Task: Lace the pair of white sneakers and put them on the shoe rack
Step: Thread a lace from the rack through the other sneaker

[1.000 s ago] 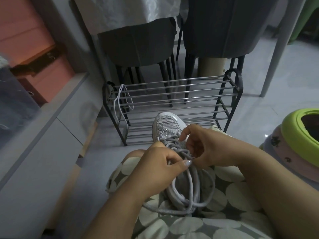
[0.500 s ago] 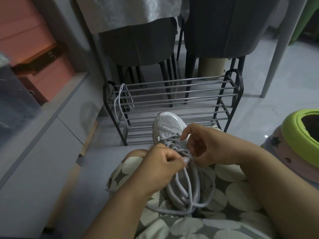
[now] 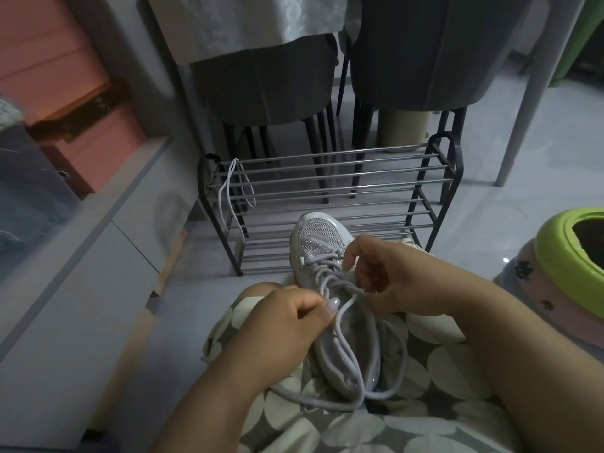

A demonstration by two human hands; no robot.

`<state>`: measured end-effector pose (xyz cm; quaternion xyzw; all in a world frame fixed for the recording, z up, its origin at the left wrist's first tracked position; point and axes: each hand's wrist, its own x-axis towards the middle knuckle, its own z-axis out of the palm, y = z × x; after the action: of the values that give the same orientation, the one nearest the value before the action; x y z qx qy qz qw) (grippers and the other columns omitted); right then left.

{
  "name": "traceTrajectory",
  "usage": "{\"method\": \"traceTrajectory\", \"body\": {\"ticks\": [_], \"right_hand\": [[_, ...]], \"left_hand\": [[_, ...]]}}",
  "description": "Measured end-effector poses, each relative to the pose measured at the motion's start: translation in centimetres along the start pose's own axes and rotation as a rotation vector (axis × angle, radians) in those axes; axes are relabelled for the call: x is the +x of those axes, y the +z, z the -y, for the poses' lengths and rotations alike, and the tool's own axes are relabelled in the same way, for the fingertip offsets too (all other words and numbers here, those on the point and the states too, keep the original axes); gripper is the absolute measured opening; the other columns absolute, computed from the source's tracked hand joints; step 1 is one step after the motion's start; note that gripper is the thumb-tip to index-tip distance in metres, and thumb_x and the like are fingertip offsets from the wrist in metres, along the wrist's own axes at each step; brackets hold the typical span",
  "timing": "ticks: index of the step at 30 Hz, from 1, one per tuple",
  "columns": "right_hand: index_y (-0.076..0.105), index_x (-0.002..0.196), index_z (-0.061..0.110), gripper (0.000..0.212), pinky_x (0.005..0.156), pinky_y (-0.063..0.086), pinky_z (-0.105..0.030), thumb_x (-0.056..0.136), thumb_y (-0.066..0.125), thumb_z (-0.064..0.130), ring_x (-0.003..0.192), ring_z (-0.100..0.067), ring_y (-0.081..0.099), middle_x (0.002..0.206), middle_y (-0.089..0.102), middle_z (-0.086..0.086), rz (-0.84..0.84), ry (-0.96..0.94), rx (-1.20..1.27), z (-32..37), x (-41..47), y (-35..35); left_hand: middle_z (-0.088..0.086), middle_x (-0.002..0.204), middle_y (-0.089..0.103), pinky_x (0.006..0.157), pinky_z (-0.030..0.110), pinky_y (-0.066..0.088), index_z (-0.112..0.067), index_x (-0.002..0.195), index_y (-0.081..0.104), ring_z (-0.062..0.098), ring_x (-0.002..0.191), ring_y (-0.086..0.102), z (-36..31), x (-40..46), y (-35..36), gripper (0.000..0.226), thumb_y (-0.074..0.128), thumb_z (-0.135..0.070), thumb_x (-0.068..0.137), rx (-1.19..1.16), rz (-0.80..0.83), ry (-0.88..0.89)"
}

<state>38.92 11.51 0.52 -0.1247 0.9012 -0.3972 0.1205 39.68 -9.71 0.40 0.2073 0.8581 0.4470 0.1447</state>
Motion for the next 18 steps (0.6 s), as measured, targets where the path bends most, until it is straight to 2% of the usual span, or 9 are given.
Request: {"method": "traceTrajectory", "body": {"ticks": [2,4,7,10,14,16,18], "right_hand": [[0.052,0.101,0.039,0.047,0.066,0.051,-0.030,0.074,0.071,0.006,0.065,-0.005,0.051,0.077,0.055,0.007,0.008,-0.021,-0.023,0.2,-0.1,0.0],[0.056,0.100,0.040,0.047,0.066,0.049,-0.029,0.073,0.071,0.006,0.068,-0.007,0.051,0.078,0.053,0.008,0.012,-0.051,-0.031,0.4,-0.2,0.0],[0.060,0.098,0.040,0.041,0.068,0.050,-0.027,0.074,0.070,0.008,0.073,-0.007,0.052,0.088,0.052,0.007,0.029,-0.101,-0.096,0.6,-0.3,-0.1],[0.060,0.094,0.041,0.034,0.071,0.051,-0.031,0.075,0.068,0.014,0.078,-0.005,0.054,0.094,0.049,0.013,0.065,-0.121,-0.200,0.9,-0.4,-0.1],[0.054,0.082,0.036,0.027,0.069,0.050,-0.036,0.071,0.068,0.014,0.076,-0.008,0.053,0.087,0.048,0.012,0.056,-0.150,-0.231,0.8,-0.4,-0.3],[0.054,0.079,0.032,0.022,0.068,0.050,-0.039,0.067,0.066,0.018,0.075,-0.009,0.052,0.083,0.048,0.011,0.055,-0.153,-0.215,0.6,-0.4,-0.4],[0.056,0.080,0.030,0.020,0.068,0.050,-0.042,0.064,0.064,0.022,0.074,-0.012,0.053,0.082,0.050,0.010,0.068,-0.156,-0.184,0.5,-0.4,-0.5]], "left_hand": [[0.000,0.053,0.045,0.058,0.033,0.044,-0.010,0.065,0.054,0.013,0.052,0.048,0.2,-0.3,0.1,0.047,0.051,-0.047,0.093,0.093,0.009,-0.031],[0.004,0.062,0.060,0.061,0.036,0.052,-0.013,0.073,0.059,0.016,0.056,0.062,0.1,-0.6,0.1,0.044,0.049,-0.052,0.092,0.120,0.007,-0.089],[-0.003,0.064,0.068,0.055,0.026,0.051,-0.025,0.079,0.067,0.008,0.054,0.066,-0.3,-0.9,0.5,0.026,0.055,-0.041,0.093,0.051,0.014,-0.154],[-0.008,0.059,0.067,0.052,0.019,0.046,-0.025,0.083,0.071,0.004,0.052,0.063,-0.5,-0.7,0.8,0.019,0.057,-0.028,0.095,-0.086,0.028,-0.215],[0.003,0.063,0.071,0.055,0.023,0.051,-0.014,0.086,0.072,0.012,0.059,0.068,-0.8,-0.8,1.2,0.002,0.071,-0.014,0.084,-0.309,0.012,-0.300],[0.003,0.063,0.071,0.061,0.028,0.054,-0.014,0.083,0.071,0.013,0.057,0.067,-0.7,-1.0,1.5,0.017,0.083,-0.010,0.072,-0.327,-0.028,-0.310],[0.000,0.061,0.069,0.066,0.034,0.057,-0.014,0.076,0.072,0.014,0.056,0.066,-0.8,-1.1,1.4,0.019,0.086,-0.007,0.064,-0.310,-0.025,-0.305]]}}
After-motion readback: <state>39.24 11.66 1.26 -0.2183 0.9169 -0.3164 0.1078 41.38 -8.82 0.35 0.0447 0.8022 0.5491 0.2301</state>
